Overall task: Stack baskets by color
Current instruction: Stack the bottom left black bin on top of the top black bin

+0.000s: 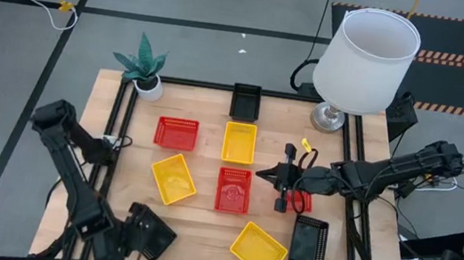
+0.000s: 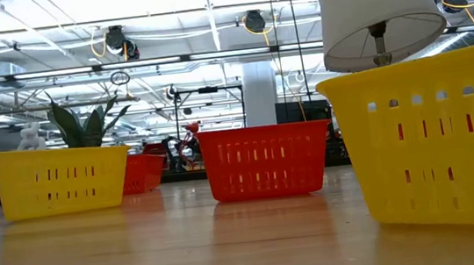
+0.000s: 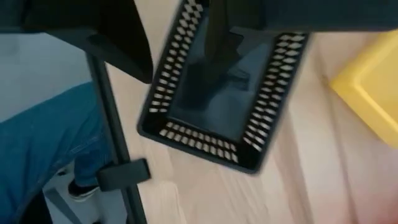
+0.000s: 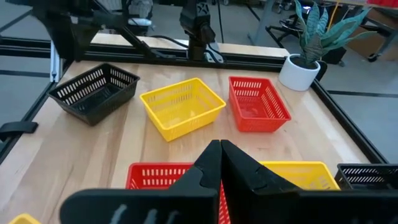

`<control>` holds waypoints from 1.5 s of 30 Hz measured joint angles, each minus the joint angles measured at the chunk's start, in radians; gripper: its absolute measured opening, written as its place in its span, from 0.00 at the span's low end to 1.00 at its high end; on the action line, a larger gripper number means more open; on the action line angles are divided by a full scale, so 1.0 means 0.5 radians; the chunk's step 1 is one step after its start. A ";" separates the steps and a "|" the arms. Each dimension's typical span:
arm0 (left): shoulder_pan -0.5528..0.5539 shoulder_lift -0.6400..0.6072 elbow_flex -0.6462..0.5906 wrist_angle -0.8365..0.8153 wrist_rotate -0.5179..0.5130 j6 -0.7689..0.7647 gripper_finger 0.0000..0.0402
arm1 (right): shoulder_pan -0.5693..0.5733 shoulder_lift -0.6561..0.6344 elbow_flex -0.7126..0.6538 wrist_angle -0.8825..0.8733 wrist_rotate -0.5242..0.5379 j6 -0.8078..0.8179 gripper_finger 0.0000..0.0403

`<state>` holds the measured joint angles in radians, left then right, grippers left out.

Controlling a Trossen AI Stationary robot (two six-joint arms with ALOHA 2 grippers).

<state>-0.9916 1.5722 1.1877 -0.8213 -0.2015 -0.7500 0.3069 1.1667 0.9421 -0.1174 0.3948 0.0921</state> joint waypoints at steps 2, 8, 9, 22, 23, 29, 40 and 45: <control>-0.047 0.044 0.000 0.002 0.005 -0.112 0.44 | 0.001 0.000 0.000 0.002 -0.003 0.000 0.00; -0.144 0.130 0.000 0.014 0.033 -0.245 0.53 | 0.002 0.000 0.000 0.003 -0.004 0.000 0.00; -0.155 0.140 0.000 0.016 0.032 -0.252 0.53 | 0.002 0.000 0.000 0.003 -0.004 0.000 0.00; -0.208 0.328 0.000 -0.005 0.015 0.041 0.40 | 0.002 0.000 0.000 0.034 -0.006 0.000 0.00; -0.208 0.335 0.000 -0.017 0.004 0.066 0.38 | 0.002 0.000 0.000 0.033 -0.006 -0.001 0.00; -0.208 0.366 -0.006 -0.115 -0.018 0.131 0.26 | 0.002 0.000 0.000 0.033 -0.007 -0.006 0.00; -0.191 0.364 -0.130 -0.097 -0.020 0.178 0.07 | 0.005 0.000 0.000 0.025 -0.009 -0.015 0.00; -0.120 0.276 -0.130 -0.102 -0.019 0.112 0.03 | 0.005 0.000 0.000 0.081 -0.008 -0.014 0.00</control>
<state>-1.0516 1.7104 1.1225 -0.8726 -0.2108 -0.6939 0.3092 1.1667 0.9421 -0.0769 0.3908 0.0849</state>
